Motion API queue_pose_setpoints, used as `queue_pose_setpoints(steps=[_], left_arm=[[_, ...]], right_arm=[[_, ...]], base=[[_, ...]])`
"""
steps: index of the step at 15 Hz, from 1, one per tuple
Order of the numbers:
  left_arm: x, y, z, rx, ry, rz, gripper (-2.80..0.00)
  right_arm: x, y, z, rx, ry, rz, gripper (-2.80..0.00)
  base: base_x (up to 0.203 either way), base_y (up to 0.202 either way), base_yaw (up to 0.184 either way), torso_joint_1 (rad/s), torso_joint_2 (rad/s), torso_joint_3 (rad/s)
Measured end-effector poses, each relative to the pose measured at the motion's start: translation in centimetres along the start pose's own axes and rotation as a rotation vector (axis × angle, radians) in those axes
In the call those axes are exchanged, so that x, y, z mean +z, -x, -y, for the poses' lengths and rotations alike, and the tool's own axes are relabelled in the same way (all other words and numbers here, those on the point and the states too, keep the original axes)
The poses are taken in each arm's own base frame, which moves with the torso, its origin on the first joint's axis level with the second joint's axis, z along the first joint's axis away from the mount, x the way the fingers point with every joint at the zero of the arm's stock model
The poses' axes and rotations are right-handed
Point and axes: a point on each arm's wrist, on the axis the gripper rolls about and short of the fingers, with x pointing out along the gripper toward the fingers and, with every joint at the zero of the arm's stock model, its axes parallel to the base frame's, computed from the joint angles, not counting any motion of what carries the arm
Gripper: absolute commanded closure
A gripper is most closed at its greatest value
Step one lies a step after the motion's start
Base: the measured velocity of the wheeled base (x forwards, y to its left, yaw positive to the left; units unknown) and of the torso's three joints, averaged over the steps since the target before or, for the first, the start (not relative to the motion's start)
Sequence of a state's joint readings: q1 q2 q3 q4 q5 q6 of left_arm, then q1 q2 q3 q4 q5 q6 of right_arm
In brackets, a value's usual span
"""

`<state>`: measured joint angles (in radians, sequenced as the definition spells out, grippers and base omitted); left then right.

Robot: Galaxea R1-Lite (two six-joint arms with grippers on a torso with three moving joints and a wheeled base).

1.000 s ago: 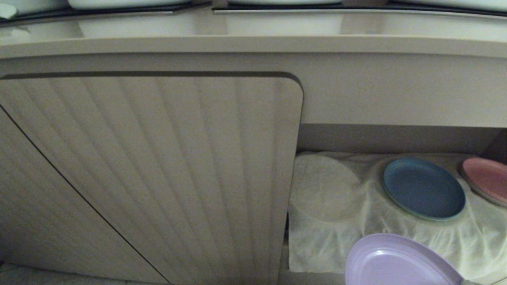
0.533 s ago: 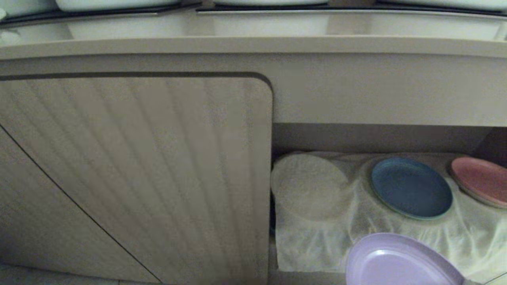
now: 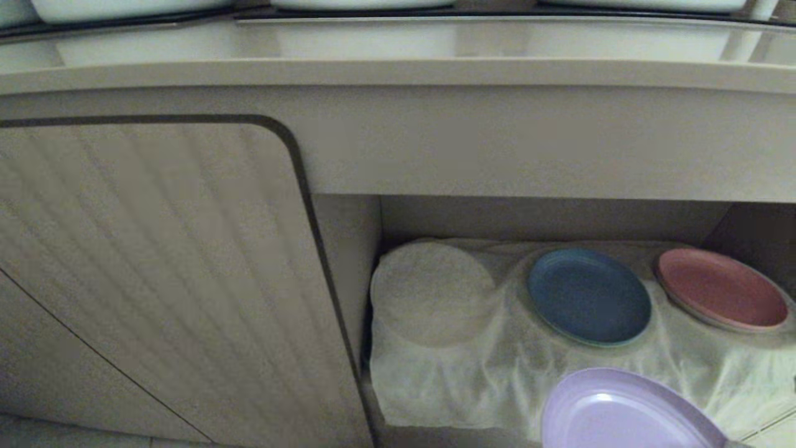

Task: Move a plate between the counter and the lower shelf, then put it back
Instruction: Put the plate

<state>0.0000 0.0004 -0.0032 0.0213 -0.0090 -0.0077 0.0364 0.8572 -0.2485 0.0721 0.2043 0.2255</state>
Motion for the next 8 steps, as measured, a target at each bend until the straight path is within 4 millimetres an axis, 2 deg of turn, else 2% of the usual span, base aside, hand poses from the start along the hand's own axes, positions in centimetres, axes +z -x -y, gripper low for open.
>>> queue_pose_setpoints(steps=[8], left_arm=[[0.00, 0.00, 0.00, 0.000, 0.000, 0.000, 0.00]], right_arm=[[-0.06, -0.01, 0.03, -0.002, 0.000, -0.002, 0.00]], base=[[0.000, -0.194, 0.000, 0.003, 0.00, 0.004]])
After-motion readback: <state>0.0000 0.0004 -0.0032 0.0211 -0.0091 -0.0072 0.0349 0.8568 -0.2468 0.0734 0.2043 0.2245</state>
